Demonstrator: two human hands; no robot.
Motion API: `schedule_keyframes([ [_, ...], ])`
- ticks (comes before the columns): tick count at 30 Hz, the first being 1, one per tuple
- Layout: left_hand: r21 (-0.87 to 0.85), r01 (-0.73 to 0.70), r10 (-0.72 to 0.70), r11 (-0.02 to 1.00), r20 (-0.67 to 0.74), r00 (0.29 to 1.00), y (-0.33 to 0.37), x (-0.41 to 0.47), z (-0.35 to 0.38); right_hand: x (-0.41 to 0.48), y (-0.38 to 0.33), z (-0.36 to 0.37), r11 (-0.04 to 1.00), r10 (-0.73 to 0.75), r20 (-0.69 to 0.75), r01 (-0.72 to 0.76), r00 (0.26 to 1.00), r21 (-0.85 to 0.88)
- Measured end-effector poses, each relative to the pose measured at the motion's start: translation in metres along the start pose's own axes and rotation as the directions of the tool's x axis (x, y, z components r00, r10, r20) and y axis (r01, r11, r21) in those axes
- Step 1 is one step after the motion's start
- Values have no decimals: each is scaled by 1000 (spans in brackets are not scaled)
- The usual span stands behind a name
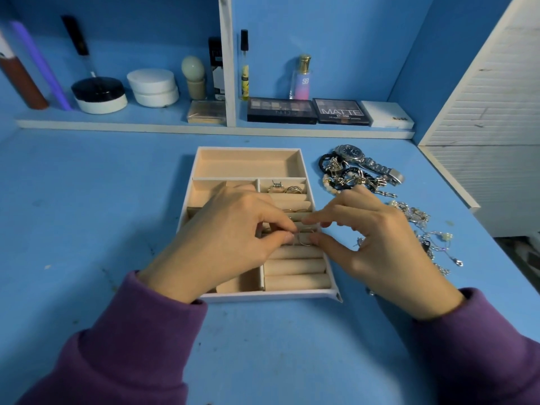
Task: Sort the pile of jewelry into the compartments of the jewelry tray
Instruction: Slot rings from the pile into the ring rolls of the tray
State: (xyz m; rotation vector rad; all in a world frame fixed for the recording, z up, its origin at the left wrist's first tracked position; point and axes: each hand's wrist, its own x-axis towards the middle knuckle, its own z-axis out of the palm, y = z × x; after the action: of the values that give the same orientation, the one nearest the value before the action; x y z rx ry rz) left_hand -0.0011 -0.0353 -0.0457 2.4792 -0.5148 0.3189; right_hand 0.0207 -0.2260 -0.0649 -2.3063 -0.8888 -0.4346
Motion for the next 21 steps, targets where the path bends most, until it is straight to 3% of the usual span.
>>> schedule_keyframes([
  [12, -82, 78, -91, 994, -172, 981, -1, 0, -1, 0, -2, 4, 997, 69, 39, -69, 997, -16],
  [21, -46, 34, -38, 998, -95, 995, 8, -1, 2, 0, -3, 4, 1000, 4, -83, -6, 997, -27],
])
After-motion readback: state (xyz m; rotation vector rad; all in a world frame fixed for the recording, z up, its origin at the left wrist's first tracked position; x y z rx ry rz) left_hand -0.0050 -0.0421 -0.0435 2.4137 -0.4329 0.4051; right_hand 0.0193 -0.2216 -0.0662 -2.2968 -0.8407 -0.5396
